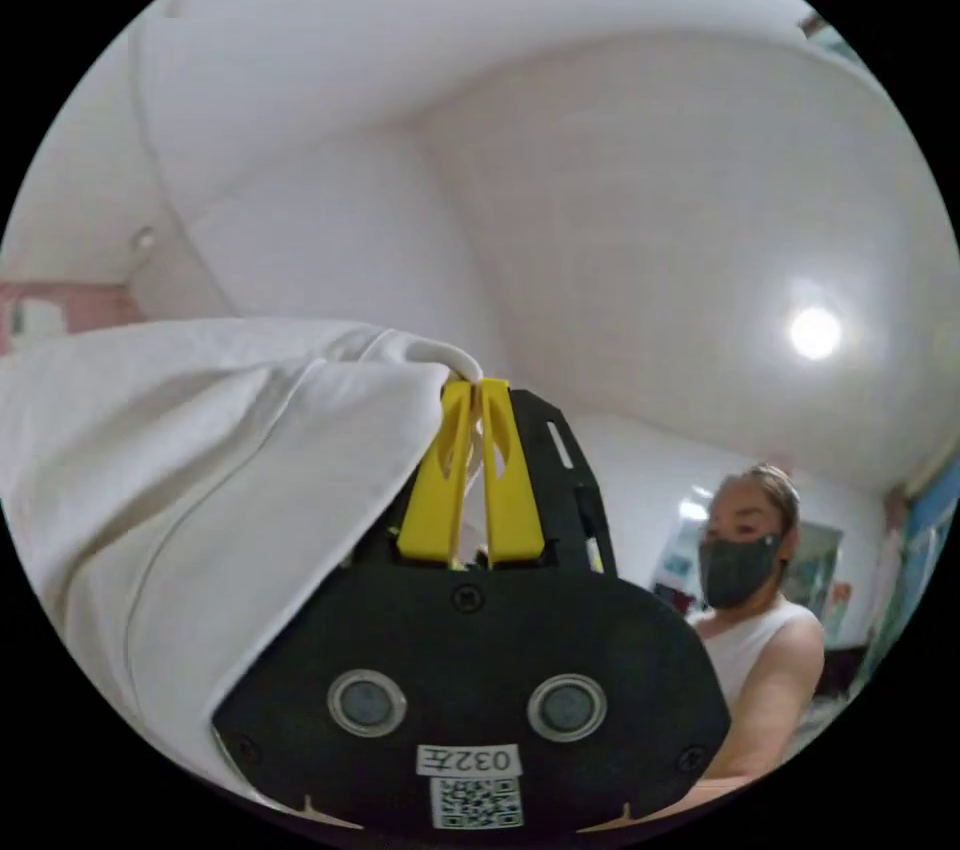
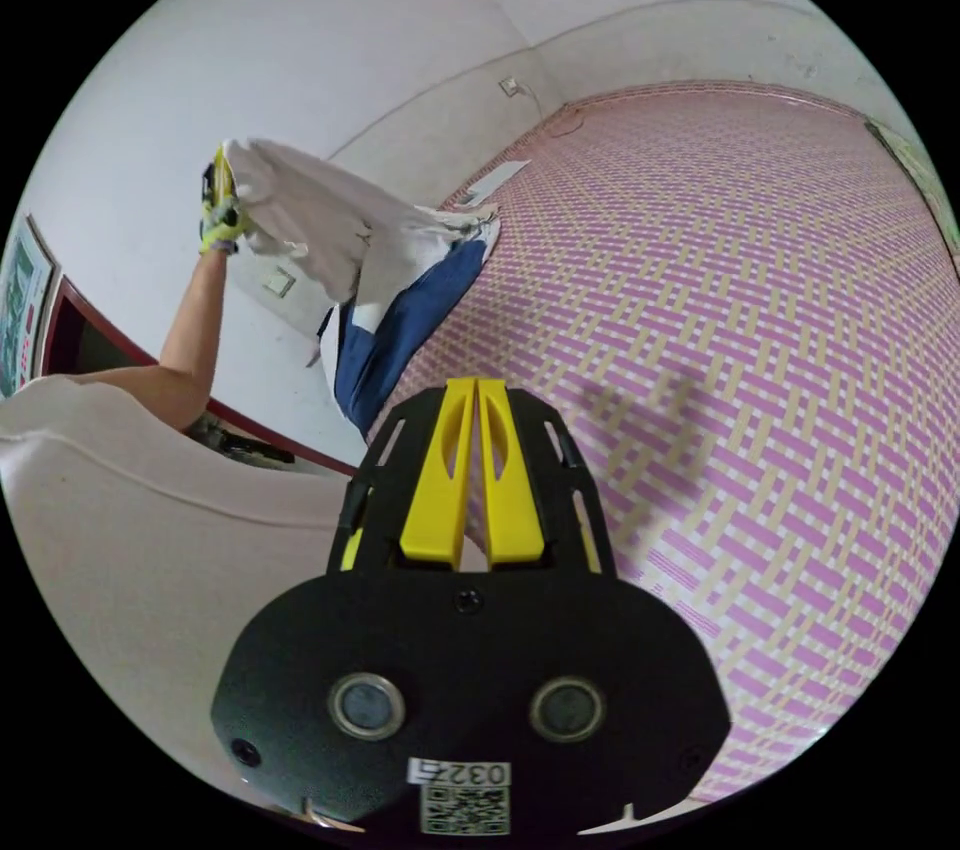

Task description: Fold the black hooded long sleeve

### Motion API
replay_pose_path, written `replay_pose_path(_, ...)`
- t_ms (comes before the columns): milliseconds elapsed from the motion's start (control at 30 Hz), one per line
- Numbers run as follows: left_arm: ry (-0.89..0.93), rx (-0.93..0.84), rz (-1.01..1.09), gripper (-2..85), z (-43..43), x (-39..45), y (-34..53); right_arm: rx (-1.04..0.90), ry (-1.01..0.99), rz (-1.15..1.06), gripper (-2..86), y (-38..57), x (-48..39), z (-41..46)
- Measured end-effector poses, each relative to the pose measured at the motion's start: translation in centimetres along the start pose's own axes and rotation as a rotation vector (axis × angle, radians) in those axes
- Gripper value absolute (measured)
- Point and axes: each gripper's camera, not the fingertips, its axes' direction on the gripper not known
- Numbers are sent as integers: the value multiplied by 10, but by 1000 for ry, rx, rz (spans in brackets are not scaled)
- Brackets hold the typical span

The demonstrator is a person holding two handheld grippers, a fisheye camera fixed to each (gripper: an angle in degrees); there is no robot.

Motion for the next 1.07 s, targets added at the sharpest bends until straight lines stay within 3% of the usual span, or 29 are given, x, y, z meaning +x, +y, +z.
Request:
replay_pose_path(67, 291, -99, 153, -9, 97, 40, -6, 36, 19, 27, -10, 13, 16, -16)
replay_pose_path(167, 434, -213, 295, -8, 198, 83, 32, 90, 24, 94, -10, 33, 39, -35)
replay_pose_path(267, 558, -406, 267, -8, 280, 74, 119, 146, 42, 160, -10, 52, 62, -57)
replay_pose_path(333, 639, -583, 123, -8, 321, 36, 194, 180, 68, 196, -10, 64, 75, -72)
replay_pose_path(400, 585, -738, -180, -9, 348, -25, 284, 207, 93, 239, -10, 74, 89, -87)
replay_pose_path(467, 375, -834, -570, -12, 340, -105, 400, 228, 114, 291, -10, 86, 107, -105)
replay_pose_path(567, 56, -991, -770, -15, 301, -159, 499, 232, 141, 315, -10, 95, 121, -120)
replay_pose_path(733, -105, -995, -883, -13, 247, -175, 543, 189, 126, 315, -10, 94, 133, -118)
replay_pose_path(900, -226, -959, -787, 20, 201, -168, 516, 98, 84, 272, -8, 78, 135, -99)
replay_pose_path(1000, -271, -744, -744, 25, 147, -160, 480, 11, 84, 233, -1, 67, 133, -85)
replay_pose_path(1067, -408, -594, -755, 30, 93, -158, 458, -56, 73, 232, 30, 63, 138, -74)
